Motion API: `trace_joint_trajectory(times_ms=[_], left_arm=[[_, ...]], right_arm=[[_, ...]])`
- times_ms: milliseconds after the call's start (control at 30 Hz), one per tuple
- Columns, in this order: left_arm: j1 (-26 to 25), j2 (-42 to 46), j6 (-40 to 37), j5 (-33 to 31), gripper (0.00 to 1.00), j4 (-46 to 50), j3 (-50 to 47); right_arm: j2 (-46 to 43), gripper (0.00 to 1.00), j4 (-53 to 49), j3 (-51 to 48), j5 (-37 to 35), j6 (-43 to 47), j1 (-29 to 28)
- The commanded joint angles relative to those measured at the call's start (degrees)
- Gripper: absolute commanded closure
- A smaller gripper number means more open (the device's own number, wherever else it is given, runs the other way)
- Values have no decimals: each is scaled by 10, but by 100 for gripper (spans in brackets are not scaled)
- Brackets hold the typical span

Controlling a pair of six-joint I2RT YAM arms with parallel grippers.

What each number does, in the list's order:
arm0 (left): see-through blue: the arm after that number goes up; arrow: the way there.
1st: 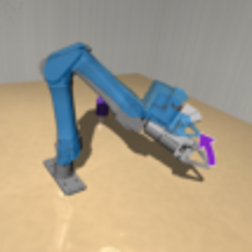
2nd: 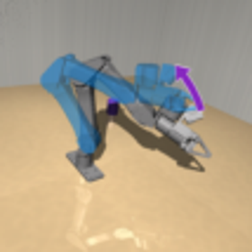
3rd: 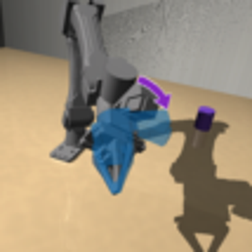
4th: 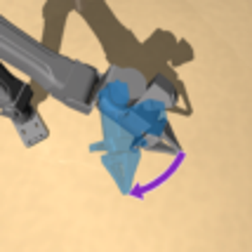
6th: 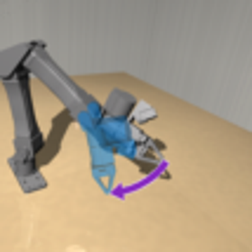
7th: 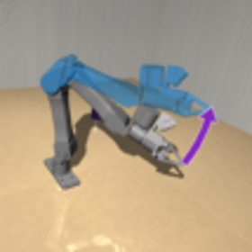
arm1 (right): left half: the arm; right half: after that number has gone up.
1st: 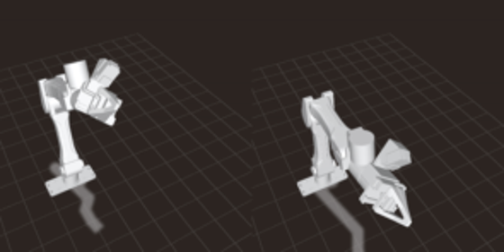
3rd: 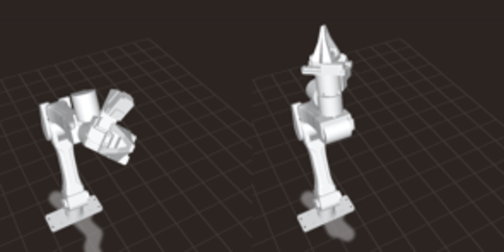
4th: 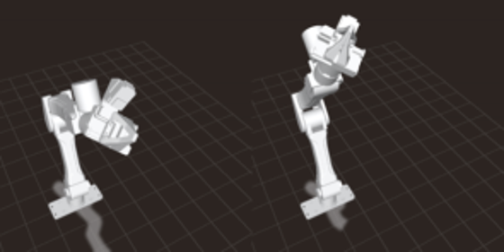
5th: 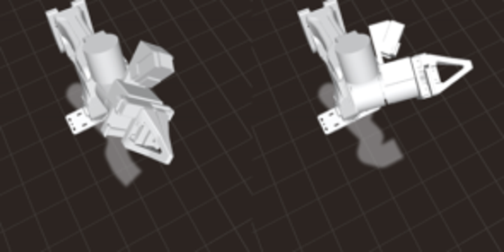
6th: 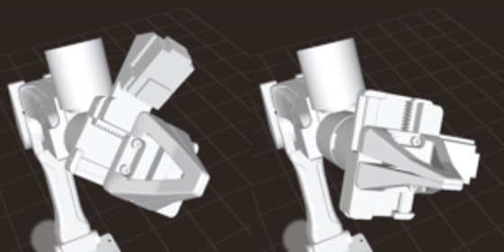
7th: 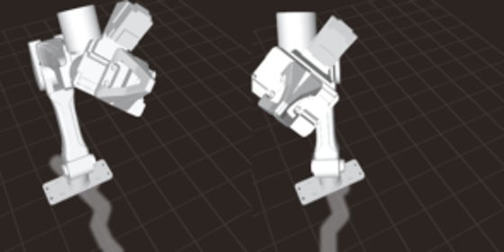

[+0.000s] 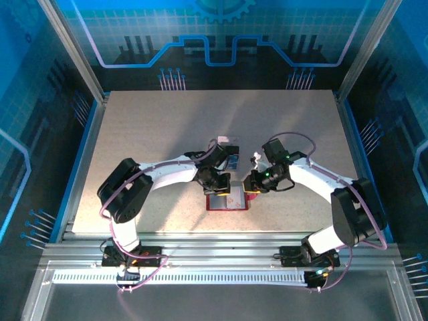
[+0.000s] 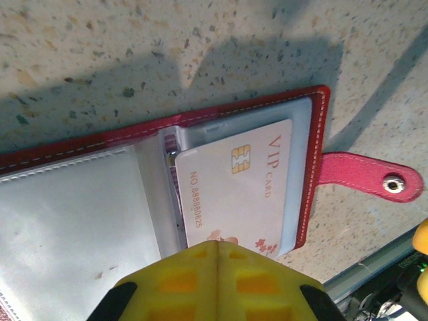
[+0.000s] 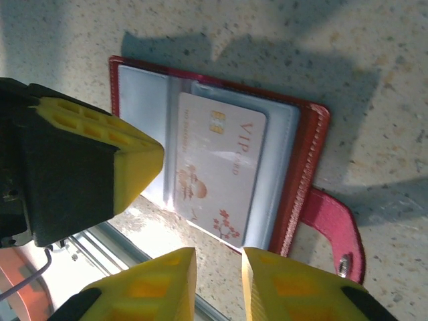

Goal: Take the credit cards out of the card holder

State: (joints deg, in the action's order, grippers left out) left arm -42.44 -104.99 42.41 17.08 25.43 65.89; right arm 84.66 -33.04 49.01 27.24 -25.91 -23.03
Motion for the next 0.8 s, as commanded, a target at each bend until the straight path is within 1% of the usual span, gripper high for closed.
trace_joint_trajectory(times_ms=[0,400,567,767], left_arm=[[-6,-15,-18,-9,97,33,17],[-9,-40,-20,-10,97,37,18],[-9,-43,-23,-13,97,43,16],[-9,-44,-23,-14,97,45,14]], right_arm=[[-12,75,1,-11,6,-7,10],[-4,74,37,-38,30,-21,16],[12,73,80,-60,62,-39,20],[39,73,158,-88,113,-78,21]])
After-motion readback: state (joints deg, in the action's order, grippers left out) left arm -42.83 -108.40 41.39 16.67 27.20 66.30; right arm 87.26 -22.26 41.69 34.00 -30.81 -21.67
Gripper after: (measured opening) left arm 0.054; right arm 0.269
